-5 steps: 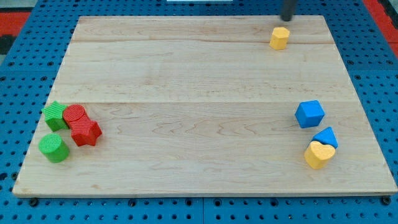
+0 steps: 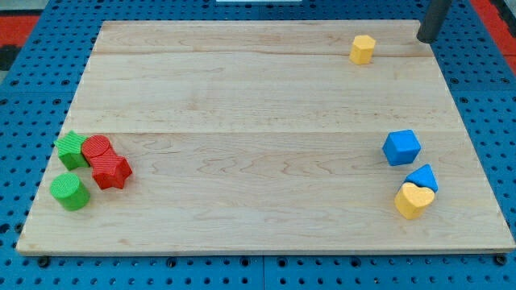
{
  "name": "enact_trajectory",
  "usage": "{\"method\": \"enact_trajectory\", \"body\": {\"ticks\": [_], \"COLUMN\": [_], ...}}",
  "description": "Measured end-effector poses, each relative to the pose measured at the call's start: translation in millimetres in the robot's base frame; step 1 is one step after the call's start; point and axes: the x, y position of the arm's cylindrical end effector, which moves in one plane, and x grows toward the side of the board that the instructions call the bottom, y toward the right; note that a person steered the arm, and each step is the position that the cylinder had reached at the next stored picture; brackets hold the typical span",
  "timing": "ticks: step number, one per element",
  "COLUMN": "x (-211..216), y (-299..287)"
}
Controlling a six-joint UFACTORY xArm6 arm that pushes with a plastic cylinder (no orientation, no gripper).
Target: Put the hexagon at the center of the board
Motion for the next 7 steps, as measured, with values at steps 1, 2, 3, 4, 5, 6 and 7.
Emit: {"method": "enact_trajectory", "body": {"ticks": [1,2,3,4,5,6,7], "x": [3,11,22,22,22,27,40], "y": [-34,-74,-136,-171,-176,-187,-221]}}
